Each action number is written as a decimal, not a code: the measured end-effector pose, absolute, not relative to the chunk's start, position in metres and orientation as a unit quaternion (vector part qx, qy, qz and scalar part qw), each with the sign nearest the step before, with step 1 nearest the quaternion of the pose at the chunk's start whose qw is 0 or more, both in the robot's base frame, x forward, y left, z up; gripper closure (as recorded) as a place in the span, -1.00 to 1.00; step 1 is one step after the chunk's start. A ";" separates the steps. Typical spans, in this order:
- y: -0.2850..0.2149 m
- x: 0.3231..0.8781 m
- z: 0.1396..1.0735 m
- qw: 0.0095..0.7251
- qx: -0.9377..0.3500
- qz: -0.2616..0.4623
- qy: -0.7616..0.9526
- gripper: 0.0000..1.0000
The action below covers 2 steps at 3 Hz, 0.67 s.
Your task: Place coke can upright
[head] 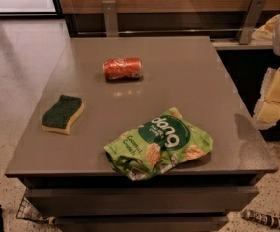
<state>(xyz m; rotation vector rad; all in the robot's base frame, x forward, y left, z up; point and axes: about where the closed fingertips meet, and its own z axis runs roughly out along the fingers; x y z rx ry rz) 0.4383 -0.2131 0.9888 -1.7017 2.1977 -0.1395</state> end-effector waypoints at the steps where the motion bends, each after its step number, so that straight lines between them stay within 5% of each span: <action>1: -0.213 0.438 0.989 0.178 -0.602 -0.049 0.777 -1.00; 2: -0.222 0.446 0.998 0.192 -0.595 -0.053 0.779 -1.00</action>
Offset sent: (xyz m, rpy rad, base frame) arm 0.0184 -0.0234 0.0159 0.0291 -0.0390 -0.0274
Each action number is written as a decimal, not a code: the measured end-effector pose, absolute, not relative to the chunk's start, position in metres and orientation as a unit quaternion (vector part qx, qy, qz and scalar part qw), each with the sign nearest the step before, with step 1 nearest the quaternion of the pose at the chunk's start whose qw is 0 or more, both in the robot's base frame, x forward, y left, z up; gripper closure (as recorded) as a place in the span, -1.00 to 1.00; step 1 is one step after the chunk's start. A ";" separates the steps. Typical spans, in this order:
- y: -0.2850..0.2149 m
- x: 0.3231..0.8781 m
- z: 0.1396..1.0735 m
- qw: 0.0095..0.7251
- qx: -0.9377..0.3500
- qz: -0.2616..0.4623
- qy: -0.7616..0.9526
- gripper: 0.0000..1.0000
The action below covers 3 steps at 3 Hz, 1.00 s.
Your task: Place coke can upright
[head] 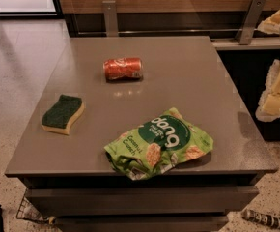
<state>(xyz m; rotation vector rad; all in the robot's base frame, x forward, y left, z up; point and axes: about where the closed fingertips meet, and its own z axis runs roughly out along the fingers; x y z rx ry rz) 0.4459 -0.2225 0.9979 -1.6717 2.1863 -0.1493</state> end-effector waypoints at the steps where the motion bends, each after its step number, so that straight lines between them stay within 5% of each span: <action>1: -0.235 0.487 1.013 0.252 -0.573 -0.036 0.779 -1.00; 2: -0.225 0.567 1.053 0.360 -0.542 -0.004 0.760 -1.00; 3: -0.210 0.595 1.065 0.379 -0.540 0.007 0.752 -1.00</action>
Offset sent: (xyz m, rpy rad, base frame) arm 0.1550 -0.0112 0.0799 0.4251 -0.3265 -0.0274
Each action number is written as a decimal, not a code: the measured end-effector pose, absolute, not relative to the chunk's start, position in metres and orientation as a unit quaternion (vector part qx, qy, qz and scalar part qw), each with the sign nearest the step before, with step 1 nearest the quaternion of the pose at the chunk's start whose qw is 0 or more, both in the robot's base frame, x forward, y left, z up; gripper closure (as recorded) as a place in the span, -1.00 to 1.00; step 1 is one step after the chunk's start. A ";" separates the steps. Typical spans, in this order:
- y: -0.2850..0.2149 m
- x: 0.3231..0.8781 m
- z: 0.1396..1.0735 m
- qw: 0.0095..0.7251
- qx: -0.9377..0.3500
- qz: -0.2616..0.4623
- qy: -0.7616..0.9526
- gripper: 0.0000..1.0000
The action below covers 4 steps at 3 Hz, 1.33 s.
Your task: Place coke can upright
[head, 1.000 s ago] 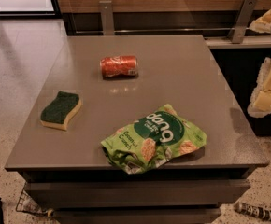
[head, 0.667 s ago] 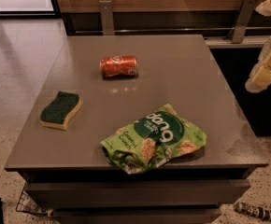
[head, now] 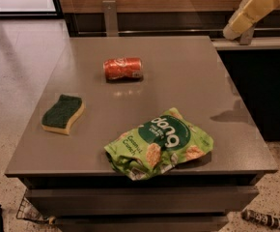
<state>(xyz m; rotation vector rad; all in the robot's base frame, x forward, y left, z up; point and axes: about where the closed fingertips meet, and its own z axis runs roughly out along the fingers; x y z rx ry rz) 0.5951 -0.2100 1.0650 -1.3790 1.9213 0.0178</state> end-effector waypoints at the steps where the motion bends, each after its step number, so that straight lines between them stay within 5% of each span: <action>1: -0.159 0.619 1.079 0.385 -0.555 -0.010 0.737 -1.00; 4: -0.089 0.663 1.051 0.327 -0.626 -0.075 0.704 -1.00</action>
Offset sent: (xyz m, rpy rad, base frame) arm 0.0687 0.1339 0.0100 -0.2343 -0.1719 0.1150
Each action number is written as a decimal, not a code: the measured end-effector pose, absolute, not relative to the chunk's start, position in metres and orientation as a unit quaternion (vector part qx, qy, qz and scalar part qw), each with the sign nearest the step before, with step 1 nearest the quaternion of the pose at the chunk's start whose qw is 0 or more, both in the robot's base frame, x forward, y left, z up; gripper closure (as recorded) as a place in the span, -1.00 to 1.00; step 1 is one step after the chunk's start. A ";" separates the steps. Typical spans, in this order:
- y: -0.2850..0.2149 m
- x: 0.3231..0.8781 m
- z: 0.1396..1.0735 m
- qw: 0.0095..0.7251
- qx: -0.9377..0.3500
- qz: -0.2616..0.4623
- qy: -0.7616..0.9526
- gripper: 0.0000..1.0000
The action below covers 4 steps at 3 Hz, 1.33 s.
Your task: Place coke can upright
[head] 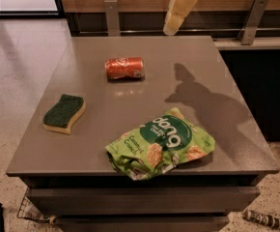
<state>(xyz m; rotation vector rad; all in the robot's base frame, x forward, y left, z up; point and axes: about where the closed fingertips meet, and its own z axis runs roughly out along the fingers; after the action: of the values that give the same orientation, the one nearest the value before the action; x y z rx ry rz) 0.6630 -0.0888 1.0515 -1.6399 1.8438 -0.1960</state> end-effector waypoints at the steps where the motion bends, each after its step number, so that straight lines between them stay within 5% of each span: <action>1: -0.055 0.683 1.008 0.265 -0.671 -0.060 0.690 -1.00; 4: 0.007 0.686 0.951 0.225 -0.707 -0.008 0.670 -1.00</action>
Offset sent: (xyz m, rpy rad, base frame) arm 0.0376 0.0609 -0.0855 -0.1538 0.2219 0.1550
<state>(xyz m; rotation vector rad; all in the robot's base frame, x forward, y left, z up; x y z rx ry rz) 0.6857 0.0066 0.9508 -1.9505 1.8485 -0.0226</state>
